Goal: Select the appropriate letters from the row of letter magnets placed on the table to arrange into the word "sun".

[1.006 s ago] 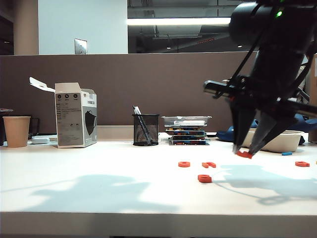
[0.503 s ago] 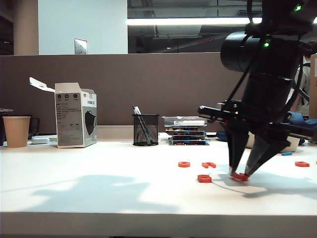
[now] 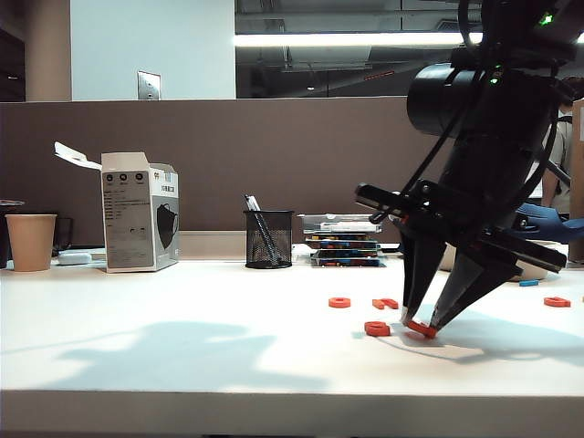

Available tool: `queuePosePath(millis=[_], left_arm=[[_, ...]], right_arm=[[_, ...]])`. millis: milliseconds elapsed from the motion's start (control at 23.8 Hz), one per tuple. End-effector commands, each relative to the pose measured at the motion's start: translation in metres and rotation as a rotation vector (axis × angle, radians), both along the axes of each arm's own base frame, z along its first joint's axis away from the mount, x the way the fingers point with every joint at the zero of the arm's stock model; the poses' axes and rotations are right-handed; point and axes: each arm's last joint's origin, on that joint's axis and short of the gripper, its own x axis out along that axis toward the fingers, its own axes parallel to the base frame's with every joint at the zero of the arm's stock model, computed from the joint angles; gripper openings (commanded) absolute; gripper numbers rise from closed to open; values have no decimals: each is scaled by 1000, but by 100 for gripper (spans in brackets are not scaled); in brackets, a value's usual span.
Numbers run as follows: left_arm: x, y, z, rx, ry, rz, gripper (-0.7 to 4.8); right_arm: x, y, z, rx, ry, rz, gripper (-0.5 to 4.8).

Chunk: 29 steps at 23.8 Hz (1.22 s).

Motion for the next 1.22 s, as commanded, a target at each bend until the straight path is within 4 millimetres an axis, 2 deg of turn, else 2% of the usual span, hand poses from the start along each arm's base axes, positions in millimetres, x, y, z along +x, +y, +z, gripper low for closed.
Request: queuePosePath(millis=[42, 377, 713, 797, 964, 1132, 1216], left_arm=[[-1, 0, 2, -7, -9, -3, -5], [-1, 0, 2, -7, -9, -2, -5], [-1, 0, 2, -8, -9, -2, -5], [-1, 0, 2, -7, -9, -3, -5], [-1, 0, 2, -7, -9, -2, -5], [-1, 0, 2, -7, -9, -3, -5], [-1, 0, 2, -7, -9, -2, -5]], right_arm=[[-8, -5, -11, -123, 61, -22, 85], [-10, -10, -12, -243, 52, -47, 85], [-11, -11, -12, -251, 58, -47, 86], [-11, -11, -12, -251, 57, -47, 129], [-10, -11, -12, -249, 55, -47, 141], [-10, -11, -12, -247, 54, -47, 213], [-10, -10, -12, -244, 53, -47, 232]])
